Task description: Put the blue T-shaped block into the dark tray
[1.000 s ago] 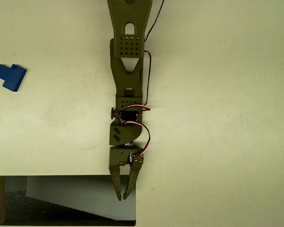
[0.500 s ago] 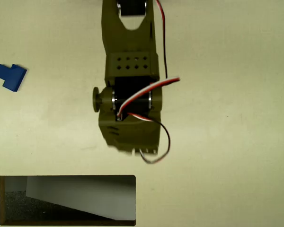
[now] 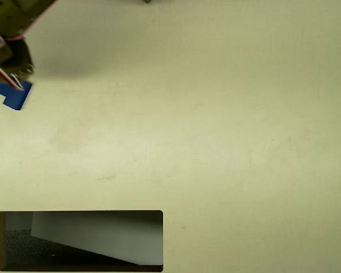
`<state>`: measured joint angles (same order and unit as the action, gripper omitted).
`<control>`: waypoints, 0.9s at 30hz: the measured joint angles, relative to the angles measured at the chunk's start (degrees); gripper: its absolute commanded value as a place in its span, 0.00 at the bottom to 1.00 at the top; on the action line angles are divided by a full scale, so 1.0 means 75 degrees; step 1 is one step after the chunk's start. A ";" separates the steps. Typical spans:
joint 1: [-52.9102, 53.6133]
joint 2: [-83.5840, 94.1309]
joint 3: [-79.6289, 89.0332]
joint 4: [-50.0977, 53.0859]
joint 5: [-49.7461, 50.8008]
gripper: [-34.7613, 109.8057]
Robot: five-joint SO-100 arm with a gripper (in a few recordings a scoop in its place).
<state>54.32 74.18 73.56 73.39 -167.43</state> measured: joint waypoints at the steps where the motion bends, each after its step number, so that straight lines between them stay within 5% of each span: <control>1: 0.0328 -0.0352 -0.0246 -0.0105 -0.0516 0.24; 9: 0.1324 -0.2742 -0.1113 -0.1992 -0.1289 0.24; 14: 0.0914 -0.3902 -0.1641 -0.3949 -0.1301 0.24; 27: -0.0820 -0.4031 -0.0820 -0.5719 -0.1301 0.24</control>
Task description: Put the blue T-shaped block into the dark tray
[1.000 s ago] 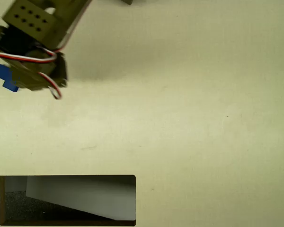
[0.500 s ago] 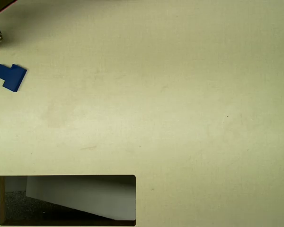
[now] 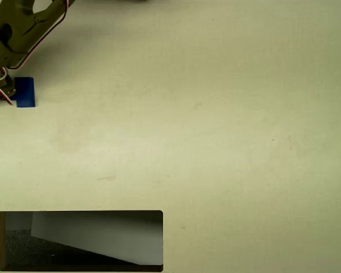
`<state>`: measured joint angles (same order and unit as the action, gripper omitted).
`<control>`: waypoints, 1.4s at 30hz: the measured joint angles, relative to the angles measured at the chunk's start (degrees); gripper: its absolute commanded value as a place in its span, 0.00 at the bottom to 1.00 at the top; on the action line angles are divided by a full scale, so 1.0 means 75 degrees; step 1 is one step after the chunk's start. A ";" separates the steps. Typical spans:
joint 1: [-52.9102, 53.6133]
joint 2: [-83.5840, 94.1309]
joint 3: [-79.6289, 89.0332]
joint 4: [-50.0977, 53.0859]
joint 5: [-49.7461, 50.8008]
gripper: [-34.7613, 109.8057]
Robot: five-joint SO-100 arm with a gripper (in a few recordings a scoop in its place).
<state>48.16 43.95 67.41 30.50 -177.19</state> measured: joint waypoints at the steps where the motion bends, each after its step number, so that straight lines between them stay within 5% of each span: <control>1: -0.0152 0.0141 0.0258 -0.0187 0.0000 0.24; 8: -0.1254 0.1617 0.2941 -0.1301 0.0398 0.24; 13: -0.2203 0.2859 0.4453 -0.1301 0.1863 0.24; 21: -0.3293 0.5273 0.6211 0.0563 0.3410 0.24; 26: -0.3059 0.7230 0.5953 0.3340 0.3996 0.24; 32: -0.0457 0.8027 0.5051 0.6410 0.2039 0.24; 35: 0.0762 0.7430 0.4992 0.6105 0.0539 0.24; 42: 0.1453 0.4500 0.3785 0.3633 0.0012 0.24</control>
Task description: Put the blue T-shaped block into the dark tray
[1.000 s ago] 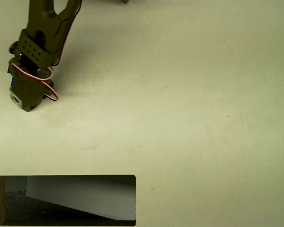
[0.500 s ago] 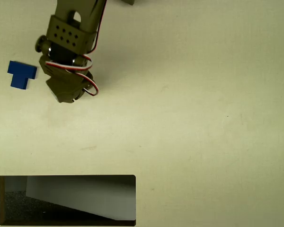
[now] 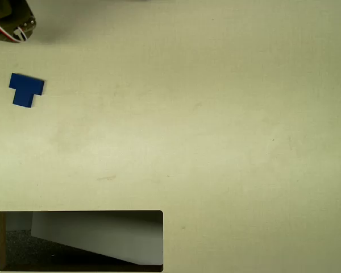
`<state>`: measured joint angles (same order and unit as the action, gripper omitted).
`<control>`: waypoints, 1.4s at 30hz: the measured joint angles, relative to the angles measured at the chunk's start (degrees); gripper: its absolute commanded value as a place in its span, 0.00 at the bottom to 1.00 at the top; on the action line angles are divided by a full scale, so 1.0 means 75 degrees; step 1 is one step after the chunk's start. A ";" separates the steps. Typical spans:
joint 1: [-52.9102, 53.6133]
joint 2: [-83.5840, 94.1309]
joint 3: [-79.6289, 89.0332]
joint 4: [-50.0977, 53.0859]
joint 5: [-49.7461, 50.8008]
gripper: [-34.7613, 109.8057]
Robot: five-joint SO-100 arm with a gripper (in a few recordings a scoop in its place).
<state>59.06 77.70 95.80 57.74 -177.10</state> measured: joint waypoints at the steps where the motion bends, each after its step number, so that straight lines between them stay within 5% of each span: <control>1: -0.0070 -0.0387 -0.0176 -0.0305 0.0000 0.24; 16: -0.1395 -0.2461 -0.1781 -0.1699 0.0305 0.24; 35: -0.4887 -0.3164 -0.2637 -0.2320 0.4875 0.24; 42: -0.5309 -0.4242 -0.4324 -0.2133 0.5555 0.24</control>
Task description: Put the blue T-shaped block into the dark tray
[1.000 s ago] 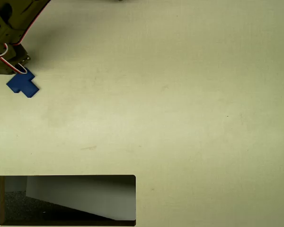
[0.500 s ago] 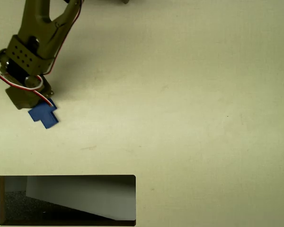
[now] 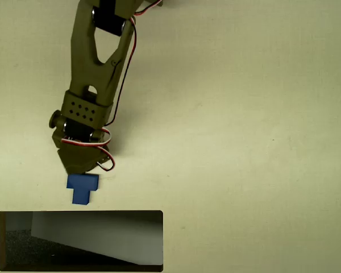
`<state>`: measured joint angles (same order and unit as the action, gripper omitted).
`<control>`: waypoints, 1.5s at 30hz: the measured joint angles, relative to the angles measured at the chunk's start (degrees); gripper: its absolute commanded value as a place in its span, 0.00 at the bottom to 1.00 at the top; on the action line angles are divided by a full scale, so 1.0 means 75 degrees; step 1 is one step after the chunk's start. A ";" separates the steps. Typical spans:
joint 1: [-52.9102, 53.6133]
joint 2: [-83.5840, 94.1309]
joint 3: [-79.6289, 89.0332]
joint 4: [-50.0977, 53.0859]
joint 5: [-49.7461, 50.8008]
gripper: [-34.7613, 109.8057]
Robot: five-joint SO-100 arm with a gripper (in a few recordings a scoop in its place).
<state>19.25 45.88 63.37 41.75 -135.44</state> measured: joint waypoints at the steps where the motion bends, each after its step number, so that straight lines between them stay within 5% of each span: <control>1: 0.0000 -0.0270 -0.0445 0.0059 0.0094 0.24; 5: -0.0199 -0.1652 -0.2004 -0.1031 0.1488 0.24; 9: -0.0539 -0.3949 -0.5484 -0.3996 0.4617 0.24; 14: -0.0598 -0.4816 -0.7336 -0.4242 0.5848 0.24; 20: -0.0832 -0.4934 -0.7371 -0.4289 0.6223 0.24; 31: -0.2168 -0.7102 -0.7758 -0.7523 0.6949 0.24; 45: -0.2684 -0.7312 -0.6492 -0.9703 0.5836 0.24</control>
<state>-0.88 -8.96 14.68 -31.03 -91.67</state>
